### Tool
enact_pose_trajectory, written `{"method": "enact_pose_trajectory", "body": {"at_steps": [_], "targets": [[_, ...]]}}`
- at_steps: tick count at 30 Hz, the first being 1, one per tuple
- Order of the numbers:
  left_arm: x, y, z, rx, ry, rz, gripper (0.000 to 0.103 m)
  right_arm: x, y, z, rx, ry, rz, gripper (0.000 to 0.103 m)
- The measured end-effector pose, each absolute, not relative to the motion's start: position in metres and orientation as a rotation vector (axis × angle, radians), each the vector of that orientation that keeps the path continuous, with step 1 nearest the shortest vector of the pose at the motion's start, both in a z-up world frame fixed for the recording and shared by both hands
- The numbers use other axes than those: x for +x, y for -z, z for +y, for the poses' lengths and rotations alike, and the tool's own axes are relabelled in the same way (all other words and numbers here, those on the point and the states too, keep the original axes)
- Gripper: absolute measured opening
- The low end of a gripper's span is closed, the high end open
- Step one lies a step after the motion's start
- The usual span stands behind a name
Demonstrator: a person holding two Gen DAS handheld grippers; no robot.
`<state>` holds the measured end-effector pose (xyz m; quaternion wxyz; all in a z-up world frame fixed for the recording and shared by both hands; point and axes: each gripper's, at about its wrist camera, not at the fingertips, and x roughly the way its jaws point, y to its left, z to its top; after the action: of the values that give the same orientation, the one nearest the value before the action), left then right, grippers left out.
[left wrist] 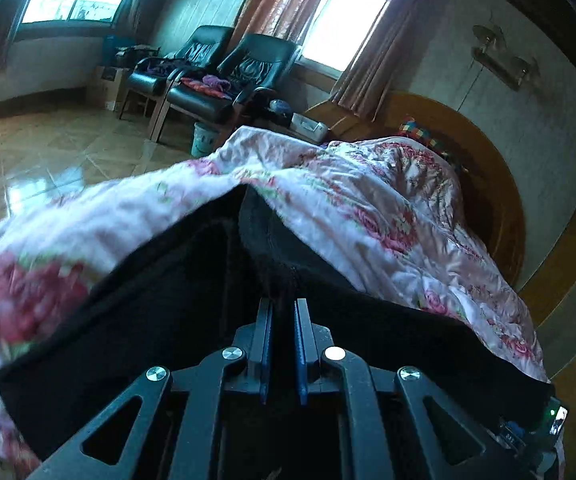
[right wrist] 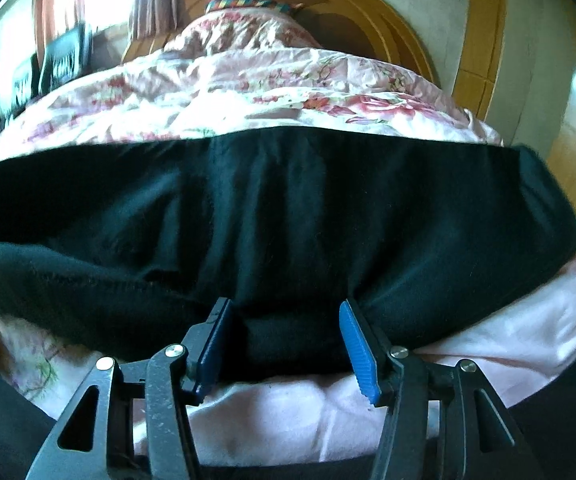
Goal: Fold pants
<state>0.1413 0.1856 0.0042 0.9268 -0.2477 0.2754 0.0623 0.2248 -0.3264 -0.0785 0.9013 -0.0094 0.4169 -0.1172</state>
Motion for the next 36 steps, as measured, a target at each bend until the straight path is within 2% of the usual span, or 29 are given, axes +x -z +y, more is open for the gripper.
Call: {"method": "enact_pose_trajectory", "body": {"at_steps": [4,10,15,19,25,31,32,34,35,36], "targets": [[0.126,0.011,0.194,-0.572,-0.119,0.559,0.009,0.210,0.066,-0.325,-0.008,0.269,0.854,0.064],[0.107,0.030,0.190,-0.552,-0.070,0.533,0.009,0.185,0.031,-0.300,0.073,0.171,0.778,0.065],[0.103,0.034,0.190,-0.558,-0.058,0.536,0.009,0.201,-0.005,-0.263,0.195,-0.023,0.776,0.080],[0.101,0.038,0.192,-0.571,-0.062,0.542,0.009,0.230,-0.022,-0.229,0.326,-0.174,0.822,0.083],[0.099,0.037,0.195,-0.596,-0.063,0.532,0.009,0.286,-0.013,-0.201,0.557,-0.160,0.903,0.083],[0.085,0.032,0.205,-0.619,-0.063,0.500,0.009,0.326,0.030,-0.197,0.744,-0.059,1.077,0.082],[0.084,0.033,0.208,-0.635,-0.065,0.499,0.009,0.327,0.035,-0.196,0.731,-0.039,1.096,0.076],[0.086,0.036,0.212,-0.663,-0.071,0.502,0.009,0.323,0.044,-0.200,0.718,-0.039,1.110,0.049],[0.087,0.038,0.215,-0.682,-0.073,0.505,0.009,0.320,0.048,-0.202,0.731,-0.066,1.112,0.021],[0.087,0.040,0.218,-0.704,-0.076,0.506,0.009,0.313,0.050,-0.206,0.758,-0.099,1.104,0.012]]}}
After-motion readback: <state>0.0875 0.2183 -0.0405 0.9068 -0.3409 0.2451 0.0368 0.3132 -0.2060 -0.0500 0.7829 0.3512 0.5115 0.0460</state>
